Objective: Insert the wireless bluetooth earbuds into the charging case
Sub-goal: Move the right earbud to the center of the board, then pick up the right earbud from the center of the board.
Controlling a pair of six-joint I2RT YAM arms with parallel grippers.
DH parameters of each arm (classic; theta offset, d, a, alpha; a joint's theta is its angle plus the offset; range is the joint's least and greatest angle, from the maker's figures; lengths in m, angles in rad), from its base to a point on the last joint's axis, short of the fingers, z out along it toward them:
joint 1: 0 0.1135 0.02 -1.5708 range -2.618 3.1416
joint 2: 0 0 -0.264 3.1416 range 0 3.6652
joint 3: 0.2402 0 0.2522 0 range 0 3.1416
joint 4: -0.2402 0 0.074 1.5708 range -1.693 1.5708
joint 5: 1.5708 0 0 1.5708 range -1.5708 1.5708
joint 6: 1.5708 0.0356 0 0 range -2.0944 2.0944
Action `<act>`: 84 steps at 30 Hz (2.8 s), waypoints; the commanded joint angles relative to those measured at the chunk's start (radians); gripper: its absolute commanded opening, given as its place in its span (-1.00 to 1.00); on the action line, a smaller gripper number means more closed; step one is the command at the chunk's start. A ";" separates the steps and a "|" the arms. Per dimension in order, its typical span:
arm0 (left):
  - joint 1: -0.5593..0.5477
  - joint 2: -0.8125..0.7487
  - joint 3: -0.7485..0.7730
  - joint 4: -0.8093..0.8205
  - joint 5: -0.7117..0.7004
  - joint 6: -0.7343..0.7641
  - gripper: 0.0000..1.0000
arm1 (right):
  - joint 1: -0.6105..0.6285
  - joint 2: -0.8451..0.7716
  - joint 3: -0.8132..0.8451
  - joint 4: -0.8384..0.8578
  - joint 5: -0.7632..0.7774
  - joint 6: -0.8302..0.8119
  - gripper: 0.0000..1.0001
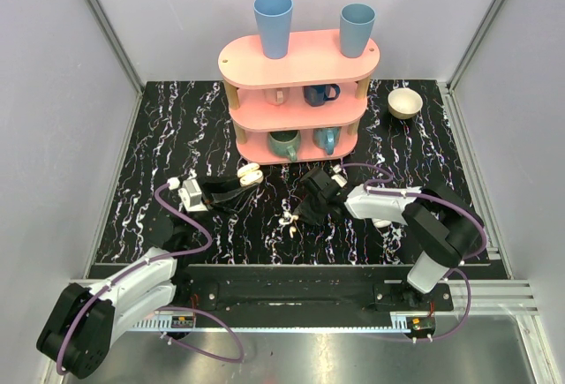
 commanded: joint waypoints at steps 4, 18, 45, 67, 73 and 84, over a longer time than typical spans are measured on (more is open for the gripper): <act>0.005 -0.005 0.013 0.282 -0.016 0.002 -1.00 | 0.009 -0.005 0.006 0.017 0.025 -0.064 -0.56; 0.005 0.013 0.018 0.283 -0.013 -0.001 -1.00 | 0.007 -0.237 -0.081 -0.041 0.200 -0.270 -0.64; 0.005 -0.068 0.005 0.188 -0.082 0.062 -1.00 | 0.035 -0.030 0.181 -0.158 -0.015 -0.854 0.09; 0.005 -0.085 -0.002 0.167 -0.104 0.073 -1.00 | 0.081 0.085 0.267 -0.225 0.095 -0.902 -0.06; 0.003 -0.088 -0.002 0.164 -0.104 0.073 -1.00 | 0.081 0.110 0.298 -0.270 0.097 -0.909 -0.10; 0.005 -0.083 0.001 0.164 -0.105 0.074 -1.00 | 0.095 0.111 0.301 -0.296 0.091 -0.912 -0.11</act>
